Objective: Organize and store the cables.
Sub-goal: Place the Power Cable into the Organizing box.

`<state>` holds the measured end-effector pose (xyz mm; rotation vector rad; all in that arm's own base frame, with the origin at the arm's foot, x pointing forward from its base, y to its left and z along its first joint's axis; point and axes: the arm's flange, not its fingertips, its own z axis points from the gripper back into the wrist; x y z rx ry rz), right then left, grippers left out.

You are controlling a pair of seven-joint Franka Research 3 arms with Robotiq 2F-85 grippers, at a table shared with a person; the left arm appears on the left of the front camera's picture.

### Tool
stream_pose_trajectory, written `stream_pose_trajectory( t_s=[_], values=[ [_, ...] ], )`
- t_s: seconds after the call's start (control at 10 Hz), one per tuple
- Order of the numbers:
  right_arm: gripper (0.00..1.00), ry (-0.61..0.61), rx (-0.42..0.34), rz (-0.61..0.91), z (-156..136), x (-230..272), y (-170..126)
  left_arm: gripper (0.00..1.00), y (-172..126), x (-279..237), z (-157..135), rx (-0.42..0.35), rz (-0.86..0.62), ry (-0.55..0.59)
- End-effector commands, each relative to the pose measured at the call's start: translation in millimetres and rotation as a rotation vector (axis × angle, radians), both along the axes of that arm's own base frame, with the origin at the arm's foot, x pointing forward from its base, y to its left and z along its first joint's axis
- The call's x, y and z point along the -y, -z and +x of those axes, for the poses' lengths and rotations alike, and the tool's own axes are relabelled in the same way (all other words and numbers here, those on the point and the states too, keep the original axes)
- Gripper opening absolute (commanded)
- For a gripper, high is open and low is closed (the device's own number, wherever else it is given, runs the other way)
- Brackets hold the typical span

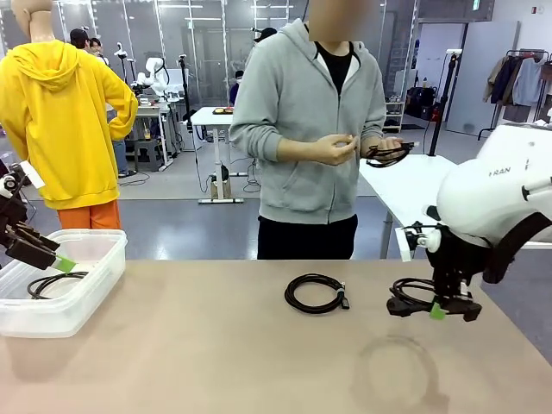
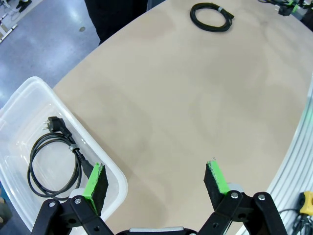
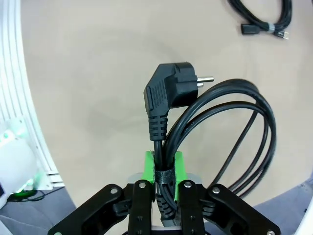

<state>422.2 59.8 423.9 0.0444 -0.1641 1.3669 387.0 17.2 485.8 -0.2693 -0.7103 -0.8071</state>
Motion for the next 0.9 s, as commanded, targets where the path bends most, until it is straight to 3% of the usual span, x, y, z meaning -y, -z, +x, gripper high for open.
stream_pose_trajectory(
  t_s=[0.0, 0.4, 0.6, 0.8],
  values=[
    [0.0, 0.024, 0.002, 0.003, -0.4, -49.4, -14.1, 1.0, 0.3, 1.8, 3.0, 0.008, -0.012, -0.022],
    [0.0, -0.032, 0.062, -0.008, 2.8, -187.7, -16.9, 1.0, 0.3, 1.8, 3.0, 0.008, -0.012, -0.022],
    [0.0, -0.058, 0.13, -0.013, -0.6, -255.5, -0.9, 1.0, 0.3, 1.8, 3.0, 0.008, -0.012, -0.022],
    [0.0, -0.085, 0.126, -0.003, -5.0, -294.6, 23.1, 1.0, 0.3, 1.8, 3.0, 0.008, -0.012, -0.022]
  ],
)
